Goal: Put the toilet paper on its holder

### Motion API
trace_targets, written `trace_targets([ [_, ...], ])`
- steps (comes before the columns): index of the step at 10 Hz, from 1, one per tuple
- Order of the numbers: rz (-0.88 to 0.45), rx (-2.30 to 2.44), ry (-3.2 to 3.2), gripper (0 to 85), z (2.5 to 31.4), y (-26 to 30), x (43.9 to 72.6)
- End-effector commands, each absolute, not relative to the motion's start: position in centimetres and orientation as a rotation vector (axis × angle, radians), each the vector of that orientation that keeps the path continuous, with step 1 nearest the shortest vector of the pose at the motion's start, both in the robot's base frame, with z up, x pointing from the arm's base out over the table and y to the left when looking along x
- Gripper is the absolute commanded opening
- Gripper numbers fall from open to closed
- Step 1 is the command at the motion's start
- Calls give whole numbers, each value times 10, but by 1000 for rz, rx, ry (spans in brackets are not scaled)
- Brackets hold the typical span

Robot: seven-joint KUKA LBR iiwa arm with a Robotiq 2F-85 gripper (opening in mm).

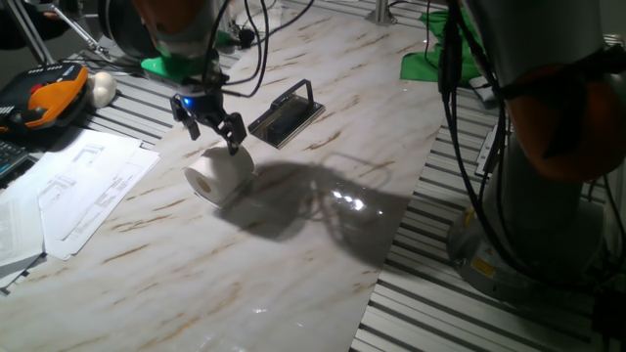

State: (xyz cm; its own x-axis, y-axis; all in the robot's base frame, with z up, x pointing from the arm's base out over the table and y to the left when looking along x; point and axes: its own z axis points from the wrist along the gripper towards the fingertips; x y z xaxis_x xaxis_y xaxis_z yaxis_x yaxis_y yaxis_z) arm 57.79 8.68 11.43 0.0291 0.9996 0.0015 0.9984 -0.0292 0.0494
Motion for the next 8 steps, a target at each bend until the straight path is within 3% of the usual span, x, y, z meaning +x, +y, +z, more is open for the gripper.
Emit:
trace_targets([
  [1,61,2232,2156,850,109,87,579],
  [8,91,2230,2140,850,81,89,582],
])
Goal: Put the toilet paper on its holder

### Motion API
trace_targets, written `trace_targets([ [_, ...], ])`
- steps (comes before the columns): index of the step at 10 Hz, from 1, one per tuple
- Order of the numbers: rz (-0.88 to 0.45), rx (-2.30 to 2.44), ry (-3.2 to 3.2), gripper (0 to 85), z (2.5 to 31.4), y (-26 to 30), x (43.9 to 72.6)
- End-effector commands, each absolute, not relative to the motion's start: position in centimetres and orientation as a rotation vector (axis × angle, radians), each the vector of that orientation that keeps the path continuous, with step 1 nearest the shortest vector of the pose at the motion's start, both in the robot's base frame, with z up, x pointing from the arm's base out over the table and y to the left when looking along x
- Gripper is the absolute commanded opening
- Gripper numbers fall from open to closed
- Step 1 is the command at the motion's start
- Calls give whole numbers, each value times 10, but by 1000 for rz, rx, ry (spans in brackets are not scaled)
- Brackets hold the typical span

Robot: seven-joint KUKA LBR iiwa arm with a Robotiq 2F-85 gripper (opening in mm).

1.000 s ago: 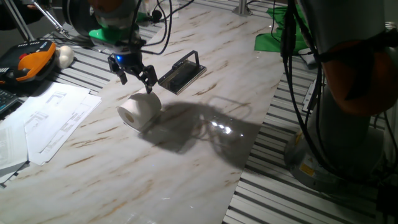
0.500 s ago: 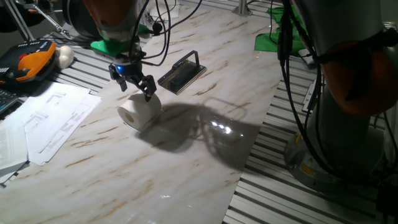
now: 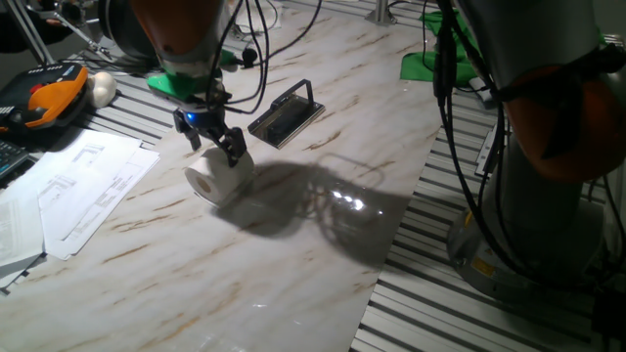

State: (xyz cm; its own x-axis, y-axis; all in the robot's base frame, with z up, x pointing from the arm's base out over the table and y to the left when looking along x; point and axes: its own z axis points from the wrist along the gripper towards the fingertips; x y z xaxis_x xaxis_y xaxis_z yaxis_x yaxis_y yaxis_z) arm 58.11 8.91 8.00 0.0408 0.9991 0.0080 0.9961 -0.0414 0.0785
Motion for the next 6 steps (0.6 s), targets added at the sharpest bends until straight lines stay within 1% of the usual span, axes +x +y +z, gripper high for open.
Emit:
trace_targets([
  [1,96,2225,2139,850,78,90,580],
  [4,79,2217,2142,850,75,91,578],
  [5,69,2205,2154,680,74,91,578],
  [6,56,2181,2177,680,72,91,578],
])
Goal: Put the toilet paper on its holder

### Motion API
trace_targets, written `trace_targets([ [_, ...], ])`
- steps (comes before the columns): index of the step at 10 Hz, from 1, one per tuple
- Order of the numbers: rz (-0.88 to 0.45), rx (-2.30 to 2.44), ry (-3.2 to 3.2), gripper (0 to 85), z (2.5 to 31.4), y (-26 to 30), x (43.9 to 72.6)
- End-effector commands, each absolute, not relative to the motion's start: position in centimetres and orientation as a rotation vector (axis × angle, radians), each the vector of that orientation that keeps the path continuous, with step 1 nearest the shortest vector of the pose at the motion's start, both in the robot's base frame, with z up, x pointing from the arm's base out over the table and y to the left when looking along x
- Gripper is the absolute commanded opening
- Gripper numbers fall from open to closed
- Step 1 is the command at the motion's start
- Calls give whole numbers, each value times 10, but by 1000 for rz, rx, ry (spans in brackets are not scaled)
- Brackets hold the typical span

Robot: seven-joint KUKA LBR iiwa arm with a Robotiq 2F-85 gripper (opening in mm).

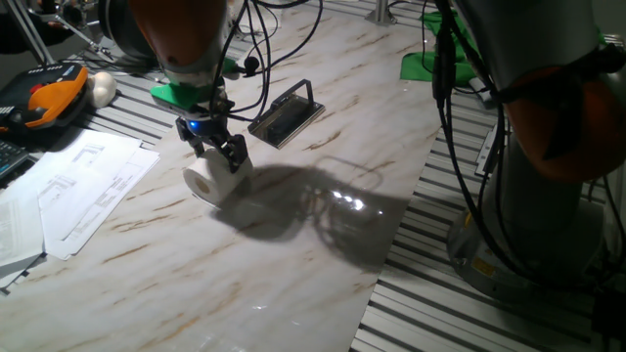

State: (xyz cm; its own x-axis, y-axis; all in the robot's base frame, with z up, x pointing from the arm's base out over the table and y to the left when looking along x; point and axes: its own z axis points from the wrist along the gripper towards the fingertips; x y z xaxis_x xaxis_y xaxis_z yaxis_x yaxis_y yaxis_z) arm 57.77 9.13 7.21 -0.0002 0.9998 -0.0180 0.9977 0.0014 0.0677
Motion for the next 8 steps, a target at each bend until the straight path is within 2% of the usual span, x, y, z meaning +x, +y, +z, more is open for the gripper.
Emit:
trace_targets([
  [1,43,2158,2191,510,71,92,577],
  [3,40,2098,2228,170,72,92,576],
  [8,31,2069,2265,170,89,83,582],
])
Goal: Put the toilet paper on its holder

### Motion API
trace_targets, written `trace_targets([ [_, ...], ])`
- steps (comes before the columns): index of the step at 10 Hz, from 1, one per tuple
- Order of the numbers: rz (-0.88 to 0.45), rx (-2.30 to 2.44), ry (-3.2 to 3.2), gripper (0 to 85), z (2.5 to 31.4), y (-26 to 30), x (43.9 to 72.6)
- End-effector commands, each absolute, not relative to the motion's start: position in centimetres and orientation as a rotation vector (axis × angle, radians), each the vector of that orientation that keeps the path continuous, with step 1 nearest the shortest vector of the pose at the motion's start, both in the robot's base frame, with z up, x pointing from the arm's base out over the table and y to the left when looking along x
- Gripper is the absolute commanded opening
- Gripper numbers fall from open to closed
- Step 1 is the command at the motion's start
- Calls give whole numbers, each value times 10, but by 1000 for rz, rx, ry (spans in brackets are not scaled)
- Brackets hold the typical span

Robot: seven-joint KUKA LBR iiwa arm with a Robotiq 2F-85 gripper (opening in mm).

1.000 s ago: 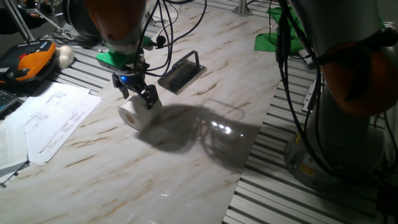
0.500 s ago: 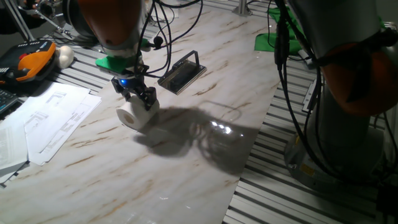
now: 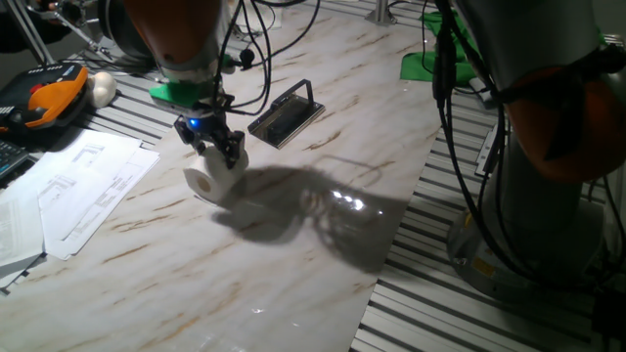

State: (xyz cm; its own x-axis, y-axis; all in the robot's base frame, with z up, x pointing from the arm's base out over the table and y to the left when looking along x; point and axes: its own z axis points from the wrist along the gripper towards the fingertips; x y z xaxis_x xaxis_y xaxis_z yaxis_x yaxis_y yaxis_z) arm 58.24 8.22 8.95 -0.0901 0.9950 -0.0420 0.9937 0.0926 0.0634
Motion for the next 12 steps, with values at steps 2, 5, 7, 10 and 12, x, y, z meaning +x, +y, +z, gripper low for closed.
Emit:
trace_targets([
  [2,31,2069,2282,170,97,66,584],
  [5,39,2055,2298,170,106,41,576],
  [7,27,2033,2296,170,109,27,571],
  [10,58,2021,2324,170,107,1,571],
  [12,54,2020,2322,170,112,-17,570],
])
